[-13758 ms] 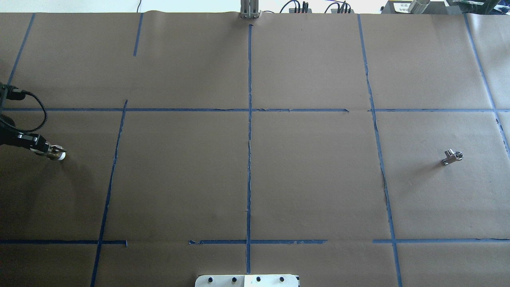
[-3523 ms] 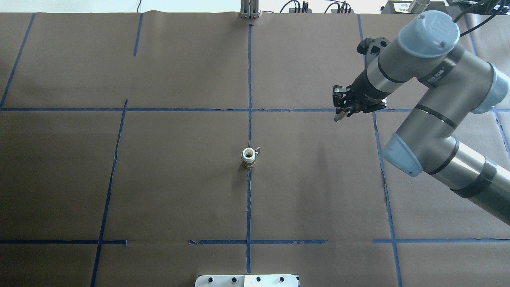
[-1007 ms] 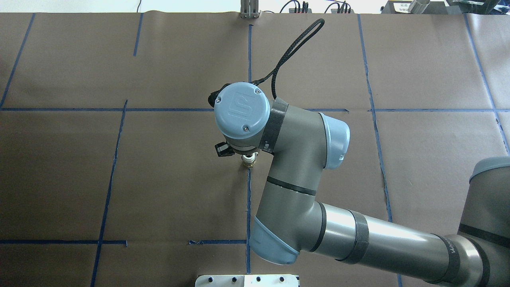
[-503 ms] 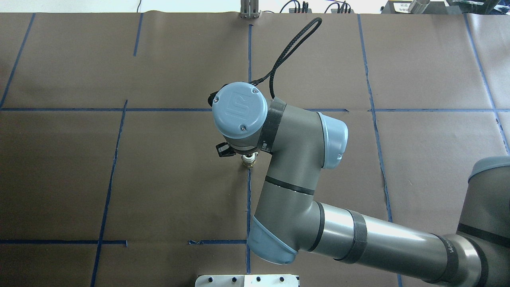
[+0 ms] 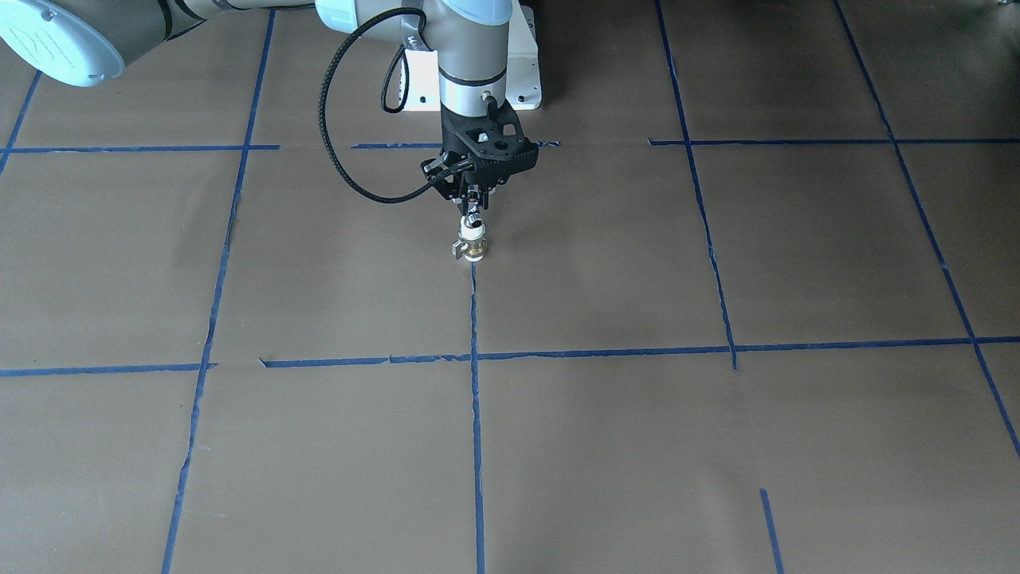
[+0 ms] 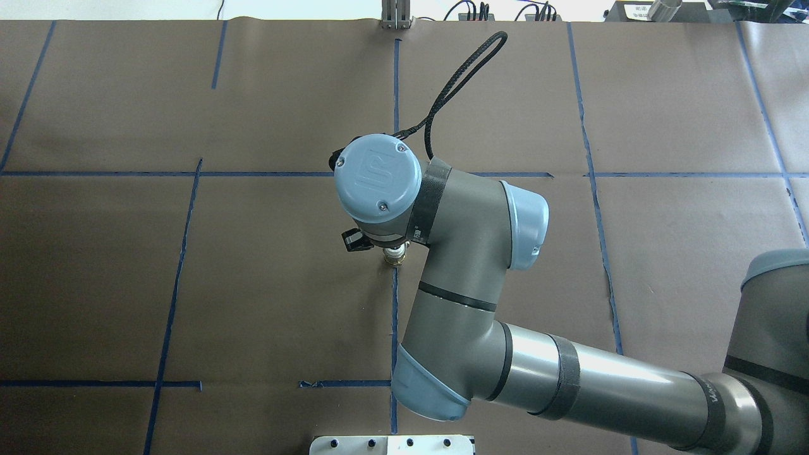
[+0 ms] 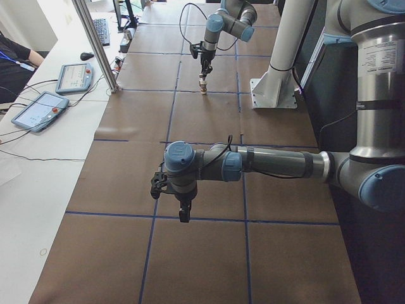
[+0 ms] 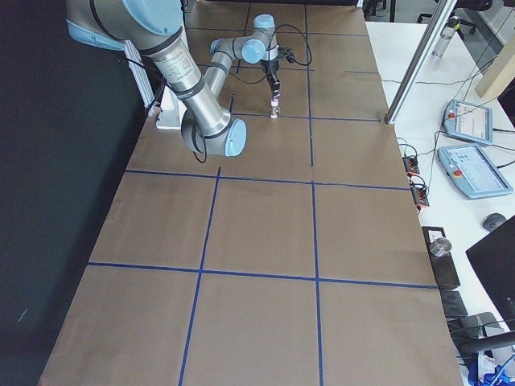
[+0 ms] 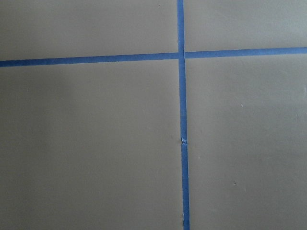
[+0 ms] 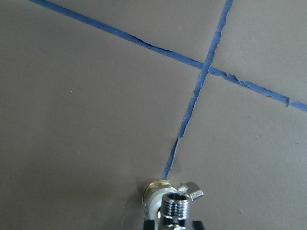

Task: Assemble PPR valve and pipe with both arms
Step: 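Lower the chrome fitting with the right gripper onto the white fitting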

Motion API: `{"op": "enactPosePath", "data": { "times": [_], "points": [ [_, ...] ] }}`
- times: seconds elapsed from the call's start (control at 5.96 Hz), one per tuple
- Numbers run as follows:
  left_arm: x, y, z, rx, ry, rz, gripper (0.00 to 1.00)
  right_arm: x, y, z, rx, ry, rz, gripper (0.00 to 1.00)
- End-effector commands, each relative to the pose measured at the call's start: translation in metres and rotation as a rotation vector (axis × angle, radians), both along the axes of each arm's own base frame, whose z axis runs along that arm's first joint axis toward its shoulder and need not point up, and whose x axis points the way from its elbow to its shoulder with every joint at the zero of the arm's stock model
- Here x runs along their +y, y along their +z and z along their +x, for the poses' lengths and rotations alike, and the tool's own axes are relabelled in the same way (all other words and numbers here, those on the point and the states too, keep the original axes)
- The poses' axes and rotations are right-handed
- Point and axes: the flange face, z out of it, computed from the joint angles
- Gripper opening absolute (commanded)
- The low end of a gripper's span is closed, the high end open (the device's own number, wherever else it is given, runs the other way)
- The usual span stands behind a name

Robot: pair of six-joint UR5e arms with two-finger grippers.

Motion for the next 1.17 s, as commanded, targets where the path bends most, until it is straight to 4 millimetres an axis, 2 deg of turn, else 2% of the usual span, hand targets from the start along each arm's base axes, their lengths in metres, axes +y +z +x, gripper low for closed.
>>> {"op": "enactPosePath", "data": {
  "times": [0.0,0.5,0.84,1.01],
  "points": [
    [-0.0001,0.0000,0.0000,0.000,0.000,0.001,1.00,-0.0009,0.0056,-0.0066,0.018,0.002,-0.001,0.00],
    [0.0000,-0.0006,0.0000,0.000,-0.001,0.000,1.00,0.0002,0.0091,-0.0115,0.026,-0.004,-0.001,0.02],
    [-0.0001,-0.0007,0.0000,0.000,-0.002,0.000,1.00,0.0002,0.0092,-0.0130,0.025,-0.010,-0.003,0.31],
    [-0.0001,-0.0013,0.0000,0.000,-0.002,0.000,1.00,0.0010,0.0093,-0.0136,0.024,-0.005,-0.007,0.69]
  ]
}}
